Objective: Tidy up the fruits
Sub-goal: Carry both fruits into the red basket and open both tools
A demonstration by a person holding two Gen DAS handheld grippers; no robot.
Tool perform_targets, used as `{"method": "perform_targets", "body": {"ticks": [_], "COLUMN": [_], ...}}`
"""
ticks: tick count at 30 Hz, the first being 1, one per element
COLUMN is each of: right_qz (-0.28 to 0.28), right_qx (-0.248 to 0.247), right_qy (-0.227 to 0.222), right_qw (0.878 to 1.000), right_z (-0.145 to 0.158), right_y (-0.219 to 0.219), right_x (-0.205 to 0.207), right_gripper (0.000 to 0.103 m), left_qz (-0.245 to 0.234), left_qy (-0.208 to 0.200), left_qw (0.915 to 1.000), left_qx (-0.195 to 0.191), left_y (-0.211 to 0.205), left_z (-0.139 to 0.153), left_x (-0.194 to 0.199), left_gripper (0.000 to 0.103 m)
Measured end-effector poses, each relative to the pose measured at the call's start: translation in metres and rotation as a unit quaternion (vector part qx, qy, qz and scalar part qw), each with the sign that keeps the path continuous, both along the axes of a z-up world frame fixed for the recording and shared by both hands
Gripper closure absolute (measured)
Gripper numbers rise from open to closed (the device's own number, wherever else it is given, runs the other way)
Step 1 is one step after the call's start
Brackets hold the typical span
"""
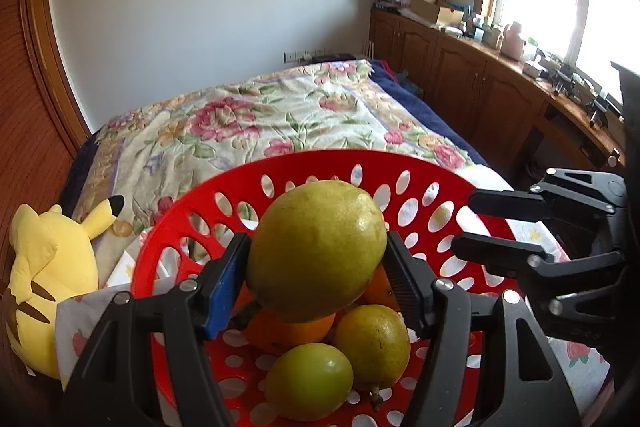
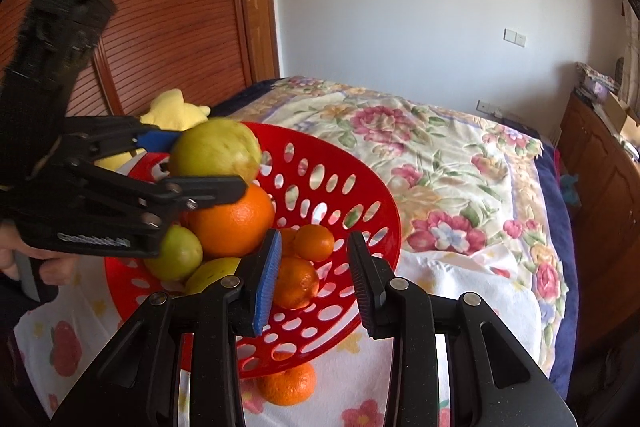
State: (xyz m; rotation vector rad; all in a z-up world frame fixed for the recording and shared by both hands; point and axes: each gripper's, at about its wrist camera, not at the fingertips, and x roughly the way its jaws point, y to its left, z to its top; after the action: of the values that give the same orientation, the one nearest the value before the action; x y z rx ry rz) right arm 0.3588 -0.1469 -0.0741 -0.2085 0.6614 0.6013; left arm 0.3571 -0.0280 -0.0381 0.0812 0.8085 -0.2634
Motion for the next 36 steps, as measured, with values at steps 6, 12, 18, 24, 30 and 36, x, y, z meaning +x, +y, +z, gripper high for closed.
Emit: {"method": "perform_targets", "body": {"ticks": [6,12,18,24,30,36], "right_qz": [0.002,-0.004,-0.009,-0.016,-0.026,-0.033], "right_qx": [0.004,0.005,0.007,0.009,0.012,0.014], "right_qy": [-0.001,0.000,-0.005,-0.008,-0.009,-0.011], "right_qw": [1.000,1.000,1.000,1.000,1.000,0.999], "right_z": [0.000,0.000,0.006,0.011,0.013,0.014], "right_y": [-0.002,-0.006,-0.011,-0.017,-0.023,-0.029], "right_x": [-0.004,-0.011,-0.023,-0.037,-0.050,-0.066], "right_gripper": [0.069,0.069,0.069,0.069,0.069,0.069], "left_qz": [-0.002,0.005,0.012,0.018,0.019,0.022], "left_qy": [0.014,0.016,0.019,0.021,-0.006,-0.029], "left_qw": [0.9998,0.9996,0.9995,0.9994,0.9997,0.9993], "left_qx": [0.012,0.021,0.023,0.020,0.016,0.011], "left_y": [-0.009,-0.011,-0.011,-0.013,-0.015,-0.011], "left_z": [-0.002,-0.001,0.001,0.005,0.016,0.030], "left_x": [0.007,0.006,0.000,-0.012,-0.027,-0.047], "left_gripper": [0.036,0.036,0.035,0.035,0.034,0.034]}}
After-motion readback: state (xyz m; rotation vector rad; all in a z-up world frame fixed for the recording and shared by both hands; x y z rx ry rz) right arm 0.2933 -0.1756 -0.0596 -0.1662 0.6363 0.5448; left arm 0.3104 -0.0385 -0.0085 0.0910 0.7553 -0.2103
